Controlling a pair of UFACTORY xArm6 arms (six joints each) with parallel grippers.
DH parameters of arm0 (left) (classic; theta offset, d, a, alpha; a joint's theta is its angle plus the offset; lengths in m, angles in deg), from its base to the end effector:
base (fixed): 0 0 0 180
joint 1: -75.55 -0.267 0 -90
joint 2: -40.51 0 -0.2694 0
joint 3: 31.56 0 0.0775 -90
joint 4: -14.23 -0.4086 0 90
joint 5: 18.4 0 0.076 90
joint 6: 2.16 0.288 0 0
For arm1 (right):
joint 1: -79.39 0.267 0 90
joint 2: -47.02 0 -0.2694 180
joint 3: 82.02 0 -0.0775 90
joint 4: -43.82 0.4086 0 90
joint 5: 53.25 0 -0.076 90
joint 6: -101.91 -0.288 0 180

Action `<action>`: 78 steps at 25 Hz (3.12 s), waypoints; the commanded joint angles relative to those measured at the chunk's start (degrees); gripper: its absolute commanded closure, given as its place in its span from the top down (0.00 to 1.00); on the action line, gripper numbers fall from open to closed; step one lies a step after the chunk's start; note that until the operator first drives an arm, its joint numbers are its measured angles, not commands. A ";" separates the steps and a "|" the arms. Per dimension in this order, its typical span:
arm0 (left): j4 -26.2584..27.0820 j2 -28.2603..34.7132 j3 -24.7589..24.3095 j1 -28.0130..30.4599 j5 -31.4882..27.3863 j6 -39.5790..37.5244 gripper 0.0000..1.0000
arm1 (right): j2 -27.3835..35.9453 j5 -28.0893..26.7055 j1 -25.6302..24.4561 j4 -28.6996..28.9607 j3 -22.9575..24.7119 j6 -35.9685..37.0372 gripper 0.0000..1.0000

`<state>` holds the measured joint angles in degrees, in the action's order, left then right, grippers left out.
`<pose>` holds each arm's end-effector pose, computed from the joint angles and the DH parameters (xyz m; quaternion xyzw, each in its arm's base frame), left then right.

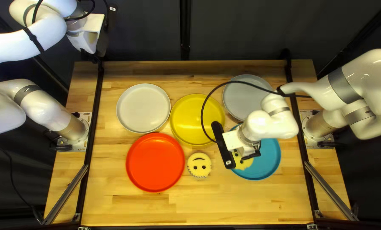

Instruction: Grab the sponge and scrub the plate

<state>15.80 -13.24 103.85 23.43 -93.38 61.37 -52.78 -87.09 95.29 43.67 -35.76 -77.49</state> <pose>0.2298 0.2839 0.2246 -0.9935 0.0965 -0.0424 0.0422 0.3990 0.1134 -0.0511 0.9895 0.1446 0.0010 0.0006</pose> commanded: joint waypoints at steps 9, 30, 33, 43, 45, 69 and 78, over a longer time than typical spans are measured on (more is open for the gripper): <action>0.00 0.00 0.00 0.00 0.00 0.00 1.00 | 5.00 0.21 -10.62 -1.66 5.15 5.96 0.00; 0.00 0.00 0.00 0.00 0.00 0.00 1.00 | 4.99 -2.06 1.01 -6.63 4.29 -8.31 0.00; 0.00 0.00 0.00 0.00 0.00 0.00 1.00 | 7.06 -1.16 -4.52 -6.97 6.62 -4.30 0.00; 0.00 0.00 0.00 0.00 0.00 0.00 1.00 | 8.86 -1.51 -8.00 -8.09 7.47 -3.19 0.00; 0.00 0.00 0.00 0.00 0.00 0.00 1.00 | 8.99 -2.17 -4.26 -8.55 7.25 -7.01 0.00; 0.00 0.00 0.00 0.00 0.00 0.00 1.00 | 14.97 5.02 -7.99 -10.87 16.22 2.69 0.00; 0.00 0.00 0.00 0.00 0.00 0.00 1.00 | 16.19 4.84 -6.97 -10.87 16.51 3.94 0.00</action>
<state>15.80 -13.24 103.84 23.43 -93.38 61.37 -36.93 -82.11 86.86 32.78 -19.76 -72.39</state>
